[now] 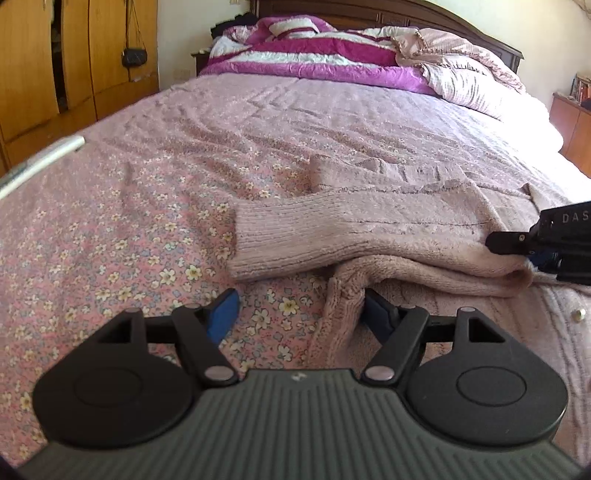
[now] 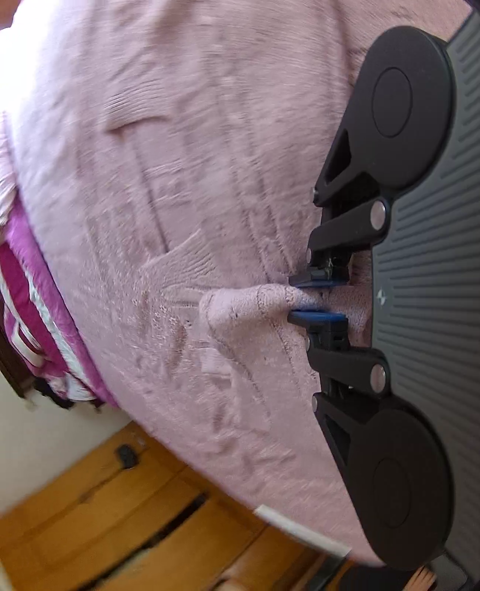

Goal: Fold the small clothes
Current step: 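Grasp the cardigan side edge with the right tool and fold it inward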

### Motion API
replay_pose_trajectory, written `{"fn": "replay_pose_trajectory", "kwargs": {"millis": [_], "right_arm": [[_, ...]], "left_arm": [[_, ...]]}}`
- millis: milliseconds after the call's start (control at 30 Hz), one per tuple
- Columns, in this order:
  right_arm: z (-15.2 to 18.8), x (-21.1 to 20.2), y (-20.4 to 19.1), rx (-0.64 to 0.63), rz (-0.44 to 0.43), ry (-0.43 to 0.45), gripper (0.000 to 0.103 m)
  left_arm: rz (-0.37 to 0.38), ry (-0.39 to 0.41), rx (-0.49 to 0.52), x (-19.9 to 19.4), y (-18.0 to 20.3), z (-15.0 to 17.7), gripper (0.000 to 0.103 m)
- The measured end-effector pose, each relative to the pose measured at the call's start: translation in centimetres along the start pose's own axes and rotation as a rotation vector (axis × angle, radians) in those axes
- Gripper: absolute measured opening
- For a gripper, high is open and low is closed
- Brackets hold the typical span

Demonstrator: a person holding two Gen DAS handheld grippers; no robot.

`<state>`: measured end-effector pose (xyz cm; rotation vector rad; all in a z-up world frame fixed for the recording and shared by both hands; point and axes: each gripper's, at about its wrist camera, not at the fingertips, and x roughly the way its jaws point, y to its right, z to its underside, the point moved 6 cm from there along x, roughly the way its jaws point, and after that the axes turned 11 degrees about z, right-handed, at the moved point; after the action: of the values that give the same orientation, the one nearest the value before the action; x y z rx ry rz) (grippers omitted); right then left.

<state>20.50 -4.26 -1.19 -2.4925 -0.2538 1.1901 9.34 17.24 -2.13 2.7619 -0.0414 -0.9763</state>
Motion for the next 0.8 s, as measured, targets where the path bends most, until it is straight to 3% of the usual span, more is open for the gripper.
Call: {"fn": "replay_pose_trajectory", "kwargs": {"millis": [167, 367, 467, 733, 800], "right_arm": [[0.0, -1.6, -0.1, -0.003, 0.015, 0.025, 0.049], [0.5, -5.0, -2.7, -0.136, 0.033, 0.157, 0.069], [1.3, -6.2, -4.8, -0.232, 0.018, 0.187, 0.069], [4.1, -4.7, -12.4, -0.505, -0.012, 0.127, 0.071], [4.7, -3.7, -13.8, -0.555, -0.005, 0.111, 0.075]], "left_arm": [[0.063, -0.042, -0.082, -1.8, -1.1, -0.5, 0.073], [0.088, -0.035, -0.105, -4.6, -2.2, -0.8, 0.074], [0.092, -0.05, -0.107, -5.0, -2.7, -0.6, 0.074], [0.104, -0.111, -0.108, -3.9, -3.2, 0.8, 0.074], [0.111, -0.112, -0.093, -3.8, -3.2, 1.0, 0.074]]}}
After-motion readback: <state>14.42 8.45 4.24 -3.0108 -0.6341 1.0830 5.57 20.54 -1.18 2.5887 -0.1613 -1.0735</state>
